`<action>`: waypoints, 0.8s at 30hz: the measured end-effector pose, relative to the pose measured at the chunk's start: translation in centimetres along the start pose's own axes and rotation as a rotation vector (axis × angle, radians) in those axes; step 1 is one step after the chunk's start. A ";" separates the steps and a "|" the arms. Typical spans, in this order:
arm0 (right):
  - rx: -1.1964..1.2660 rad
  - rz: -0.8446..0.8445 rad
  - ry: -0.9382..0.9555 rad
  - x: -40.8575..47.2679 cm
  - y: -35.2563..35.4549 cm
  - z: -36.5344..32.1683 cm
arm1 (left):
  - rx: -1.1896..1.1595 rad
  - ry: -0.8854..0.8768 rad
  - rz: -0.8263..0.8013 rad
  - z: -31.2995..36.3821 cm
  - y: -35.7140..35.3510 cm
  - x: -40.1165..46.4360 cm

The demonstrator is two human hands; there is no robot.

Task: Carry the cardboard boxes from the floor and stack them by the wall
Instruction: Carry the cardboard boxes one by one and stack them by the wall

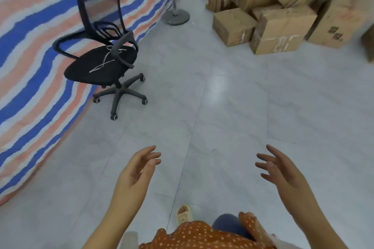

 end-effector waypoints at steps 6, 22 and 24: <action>0.038 0.175 -0.099 5.6 2.8 1.3 | 0.048 0.025 -0.163 4.7 -5.7 9.2; -0.046 0.338 -0.114 33.5 25.4 2.9 | 0.055 -0.040 -0.373 23.0 -38.5 29.1; -0.038 0.342 -0.123 36.7 27.3 3.3 | 0.063 -0.049 -0.392 24.6 -41.2 31.3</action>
Point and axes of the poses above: each hand's wrist, its own x-axis towards the middle knuckle, its own y-axis out of the back of the hand, z = x × y, the point moved 10 cm from there along x, towards the middle knuckle, and after that the axes turned 11 degrees about y, right-handed, at the moved point
